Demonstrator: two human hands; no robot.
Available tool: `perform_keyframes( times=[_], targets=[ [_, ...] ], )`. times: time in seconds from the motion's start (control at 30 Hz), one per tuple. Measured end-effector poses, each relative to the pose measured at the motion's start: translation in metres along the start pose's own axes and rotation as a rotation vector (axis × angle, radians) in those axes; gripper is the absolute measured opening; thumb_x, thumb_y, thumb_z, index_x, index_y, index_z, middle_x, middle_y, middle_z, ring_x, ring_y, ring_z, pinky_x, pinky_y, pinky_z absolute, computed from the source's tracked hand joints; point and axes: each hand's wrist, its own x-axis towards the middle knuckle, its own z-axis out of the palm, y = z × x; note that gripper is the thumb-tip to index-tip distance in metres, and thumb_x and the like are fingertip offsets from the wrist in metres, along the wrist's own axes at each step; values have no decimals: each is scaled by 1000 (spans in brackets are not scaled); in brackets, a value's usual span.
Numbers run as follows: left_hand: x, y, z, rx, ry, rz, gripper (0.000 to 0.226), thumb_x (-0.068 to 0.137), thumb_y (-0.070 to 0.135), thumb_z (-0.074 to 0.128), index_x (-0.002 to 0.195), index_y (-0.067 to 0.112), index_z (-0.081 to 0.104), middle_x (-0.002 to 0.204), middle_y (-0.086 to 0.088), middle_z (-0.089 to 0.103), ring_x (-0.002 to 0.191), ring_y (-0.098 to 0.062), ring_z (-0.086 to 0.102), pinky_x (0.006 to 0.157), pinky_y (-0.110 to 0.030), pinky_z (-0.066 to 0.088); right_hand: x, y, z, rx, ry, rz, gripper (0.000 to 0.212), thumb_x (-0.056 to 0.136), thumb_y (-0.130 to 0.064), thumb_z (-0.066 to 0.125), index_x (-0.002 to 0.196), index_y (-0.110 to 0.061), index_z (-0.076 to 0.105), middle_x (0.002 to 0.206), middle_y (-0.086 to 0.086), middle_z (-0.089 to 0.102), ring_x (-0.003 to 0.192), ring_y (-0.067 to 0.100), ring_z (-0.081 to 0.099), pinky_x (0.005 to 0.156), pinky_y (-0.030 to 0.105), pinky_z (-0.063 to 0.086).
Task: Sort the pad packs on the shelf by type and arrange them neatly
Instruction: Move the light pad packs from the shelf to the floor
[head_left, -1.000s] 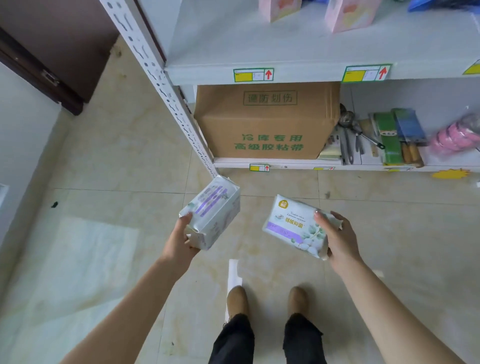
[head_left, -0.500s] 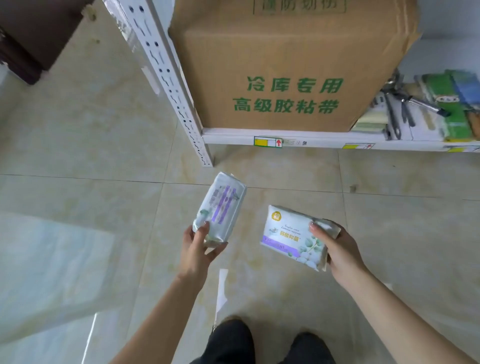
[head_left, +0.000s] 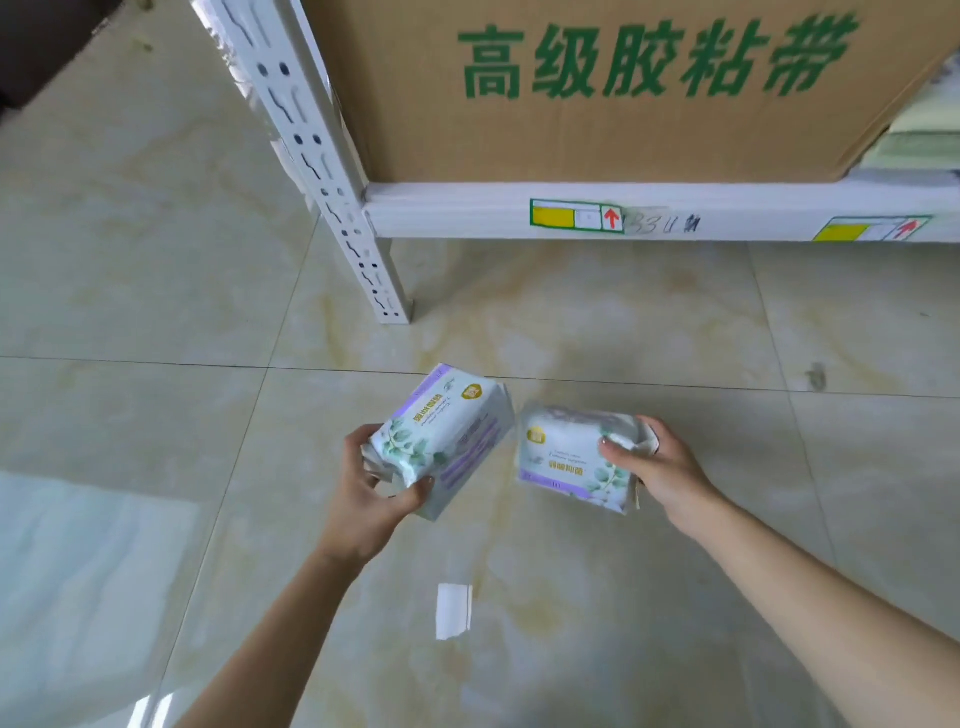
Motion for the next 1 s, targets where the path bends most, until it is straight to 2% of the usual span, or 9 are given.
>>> perform_keyframes(
  times=[0.13,0.27,0.4,0.47,0.6,0.7,0.77,0.87,1.0],
  targets=[
    [12,-33,-14,230,-45,66,76,43,38,74,108,41,36,111,18,51,98,5,55,70,-14,52,41,13,-1,-32,-10,-13,49,77,-5,71,121,-8,50,105,10,62,90,23,59,83,37,48],
    [17,-61,-19,563,-262,221,75,47,34,71,111,40,32,117,16,42,106,0,50,85,-13,49,65,16,14,-89,-10,-98,54,77,1,68,125,-6,45,109,7,57,91,19,56,74,24,49],
    [12,-80,-3,835,-423,430,74,56,49,59,120,29,29,127,10,29,131,-8,26,106,-12,22,76,19,47,-125,-63,-109,53,80,-1,66,126,-7,41,95,4,58,89,21,56,85,35,46],
    [13,-86,1,856,-412,478,71,58,45,58,120,26,28,128,8,24,131,-13,26,104,-14,25,80,21,59,-161,-115,-104,52,81,-5,67,126,-9,41,96,7,59,87,21,57,84,36,46],
    [15,-98,-4,986,-377,482,80,53,15,81,115,17,30,134,-2,21,113,-33,55,75,-28,56,86,25,60,-208,-171,-52,53,82,-11,67,127,-12,40,102,15,61,87,22,58,85,41,48],
    [15,-104,-8,1015,-382,446,81,52,14,86,114,14,34,136,-8,26,111,-40,58,66,-36,59,87,26,56,-195,-186,-31,53,83,-11,65,129,-13,39,105,17,60,89,24,57,83,43,47],
    [14,-104,-9,1026,-411,430,85,54,32,87,117,16,32,140,-15,27,115,-39,55,70,-41,59,87,25,56,-233,-206,-43,55,84,-11,64,131,-15,36,105,14,58,89,22,56,78,37,47],
    [9,-99,-3,969,-397,287,92,56,70,65,124,19,29,151,-16,15,132,-26,39,94,-36,49,86,25,54,-338,-230,-90,59,84,-15,66,133,-17,34,108,9,56,88,20,53,76,30,42],
    [6,-92,18,879,-305,168,79,69,45,75,128,7,38,147,-5,26,134,-22,27,108,-28,31,81,25,49,-530,-238,-193,62,81,-18,69,133,-17,36,113,7,56,88,23,53,79,31,43]
  ],
)
